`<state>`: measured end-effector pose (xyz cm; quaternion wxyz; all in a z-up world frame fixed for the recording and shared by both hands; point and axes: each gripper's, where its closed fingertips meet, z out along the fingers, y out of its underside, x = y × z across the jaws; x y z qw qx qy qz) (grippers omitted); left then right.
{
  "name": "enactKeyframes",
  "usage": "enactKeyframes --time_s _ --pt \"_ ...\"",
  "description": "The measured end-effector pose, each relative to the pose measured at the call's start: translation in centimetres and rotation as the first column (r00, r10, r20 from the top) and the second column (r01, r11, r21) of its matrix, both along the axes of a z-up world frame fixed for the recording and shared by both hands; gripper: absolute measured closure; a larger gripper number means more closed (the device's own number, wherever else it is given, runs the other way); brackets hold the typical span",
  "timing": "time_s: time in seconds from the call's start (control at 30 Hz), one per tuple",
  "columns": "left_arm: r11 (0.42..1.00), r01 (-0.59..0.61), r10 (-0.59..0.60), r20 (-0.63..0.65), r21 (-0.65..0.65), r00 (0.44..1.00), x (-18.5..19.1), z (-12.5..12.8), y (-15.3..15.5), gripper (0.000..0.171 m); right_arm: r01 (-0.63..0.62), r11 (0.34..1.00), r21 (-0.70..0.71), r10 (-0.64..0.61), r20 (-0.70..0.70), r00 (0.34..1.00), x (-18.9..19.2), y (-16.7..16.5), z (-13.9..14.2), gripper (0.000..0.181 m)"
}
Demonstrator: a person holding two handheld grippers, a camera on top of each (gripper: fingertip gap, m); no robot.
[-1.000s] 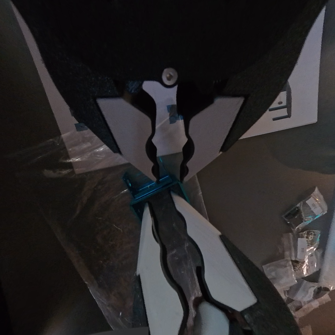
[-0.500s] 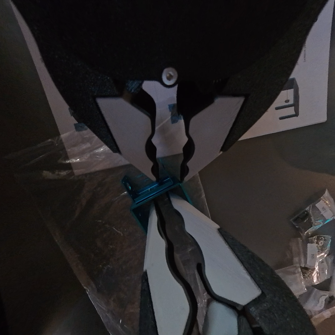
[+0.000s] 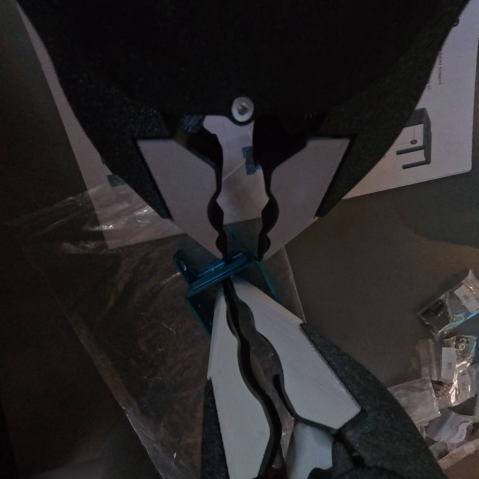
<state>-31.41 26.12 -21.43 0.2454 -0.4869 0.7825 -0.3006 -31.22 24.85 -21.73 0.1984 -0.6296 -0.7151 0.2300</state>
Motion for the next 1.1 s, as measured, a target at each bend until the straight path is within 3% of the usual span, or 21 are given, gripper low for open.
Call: enactKeyframes --time_s 0.53,1.1 --pt "1.0 -0.003 0.003 0.002 -0.002 1.0 0.0 0.0 0.1 0.149 0.034 0.999 0.042 -0.032 -0.06 0.998 0.0 0.7 1.1 0.178" --pt "1.0 -0.003 0.003 0.005 -0.016 1.0 0.2 0.0 -0.2 0.149 0.066 0.996 -0.066 -0.074 -0.115 0.991 -0.6 0.4 1.8 0.178"
